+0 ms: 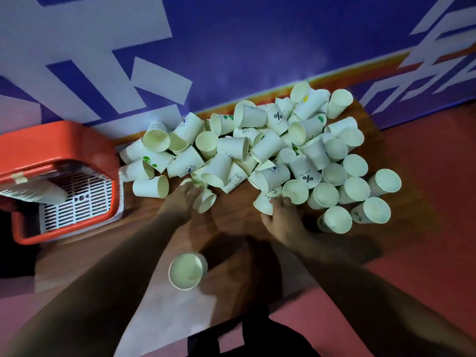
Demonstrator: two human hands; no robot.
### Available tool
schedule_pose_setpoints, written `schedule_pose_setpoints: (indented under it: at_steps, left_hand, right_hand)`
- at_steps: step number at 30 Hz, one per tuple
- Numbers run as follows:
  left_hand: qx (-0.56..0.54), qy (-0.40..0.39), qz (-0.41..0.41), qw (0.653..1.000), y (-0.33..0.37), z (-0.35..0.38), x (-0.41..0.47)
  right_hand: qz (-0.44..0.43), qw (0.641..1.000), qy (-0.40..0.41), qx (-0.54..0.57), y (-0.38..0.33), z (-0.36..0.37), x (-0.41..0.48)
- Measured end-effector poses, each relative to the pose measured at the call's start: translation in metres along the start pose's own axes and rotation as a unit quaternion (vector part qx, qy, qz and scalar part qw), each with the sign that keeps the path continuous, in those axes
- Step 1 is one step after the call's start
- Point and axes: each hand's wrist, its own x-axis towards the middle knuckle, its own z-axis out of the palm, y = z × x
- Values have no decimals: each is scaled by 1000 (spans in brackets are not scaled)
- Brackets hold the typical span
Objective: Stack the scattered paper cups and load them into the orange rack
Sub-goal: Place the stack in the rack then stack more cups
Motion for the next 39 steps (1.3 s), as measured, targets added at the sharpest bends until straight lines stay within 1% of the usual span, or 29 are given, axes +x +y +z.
schedule_pose_setpoints:
  at_steps: [3, 6, 9, 11, 14, 15, 16, 18, 19, 21, 24, 26, 27, 29, 30, 31, 32, 34, 37, 39]
  left_hand:
    - [86, 5, -8, 996, 3, 0, 6]
    - [122, 6, 13, 992, -1, 4, 7]
    - [99, 12, 32, 995, -7, 9, 3]
    - [56, 13, 61, 997, -12, 9, 0]
    - [-43, 11, 84, 995, -13, -2, -12]
    - [-67, 26, 97, 993, -9, -9, -18]
    - [-78, 46, 112, 989, -4, -17, -25]
    - [-78, 85, 143, 983, 5, -33, -39]
    - [-69, 101, 154, 980, 8, -38, -44]
    - [-53, 114, 165, 978, 10, -47, -54]
    - [-64, 110, 164, 978, 3, -46, -65]
    - [-82, 104, 146, 980, -16, -36, -68]
    - [-87, 85, 125, 985, -25, -32, -71]
    - [-98, 59, 57, 992, -44, -24, -78]
    - [-137, 51, 16, 989, -48, -24, -84]
    - [-197, 56, -21, 979, -49, -26, -90]
    - [-263, 69, -52, 961, -52, -26, -96]
    - [-403, 81, -102, 906, -54, -27, -109]
    - [-537, 95, -141, 827, -62, -22, -128]
    - [-585, 115, -137, 791, -66, -19, -139]
  right_hand:
    - [-4, 1000, -15, 26, 1, 5, 3]
    - [-13, 999, -26, 40, -1, 9, 6]
    - [-22, 999, -20, 43, -4, 11, 10]
    - [-23, 999, -5, 37, -8, 11, 11]
    - [-63, 996, 62, 35, -17, 13, 13]
    - [-76, 992, 70, 69, -25, 14, 13]
    - [-78, 988, 56, 123, -36, 14, 12]
    - [-61, 972, 3, 225, -62, 13, 11]
    - [-52, 964, -20, 260, -73, 14, 12]
    - [-53, 955, -32, 290, -89, 17, 13]
    - [-45, 949, -42, 309, -99, 21, 13]
    - [-24, 947, -36, 319, -102, 22, 10]
    - [-13, 944, -27, 329, -102, 20, 8]
    - [-1, 939, -10, 343, -103, 15, 4]
    - [-7, 939, 2, 344, -103, 10, 1]
    - [-27, 939, 21, 342, -105, 6, -4]
    - [-56, 939, 41, 336, -107, 2, -9]
    - [-117, 938, 62, 320, -112, -2, -22]
    - [-179, 936, 41, 302, -123, -7, -51]
    - [-207, 934, -2, 290, -129, -9, -71]
